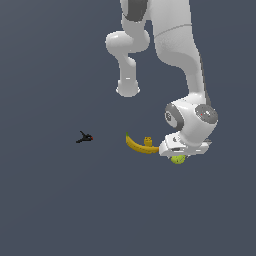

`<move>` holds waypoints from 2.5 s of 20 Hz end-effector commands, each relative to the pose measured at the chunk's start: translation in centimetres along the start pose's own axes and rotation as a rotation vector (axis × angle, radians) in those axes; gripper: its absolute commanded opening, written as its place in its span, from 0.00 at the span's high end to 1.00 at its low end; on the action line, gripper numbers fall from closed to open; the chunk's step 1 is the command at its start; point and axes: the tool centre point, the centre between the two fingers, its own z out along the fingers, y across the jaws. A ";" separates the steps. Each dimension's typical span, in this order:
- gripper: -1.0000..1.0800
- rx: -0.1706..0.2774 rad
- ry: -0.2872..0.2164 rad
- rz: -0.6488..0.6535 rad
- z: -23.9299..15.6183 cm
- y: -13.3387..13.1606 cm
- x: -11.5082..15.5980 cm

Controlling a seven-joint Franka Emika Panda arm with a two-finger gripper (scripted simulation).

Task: Pick up a designated object from a clutter of objects.

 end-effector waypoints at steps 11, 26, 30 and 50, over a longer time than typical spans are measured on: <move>1.00 0.000 0.000 0.000 -3.4 1.3 0.8; 1.00 0.002 -0.001 -0.001 -18.2 6.5 4.4; 1.00 0.002 -0.001 -0.001 -22.5 8.0 5.5; 1.00 0.000 0.000 0.001 -32.6 11.5 8.6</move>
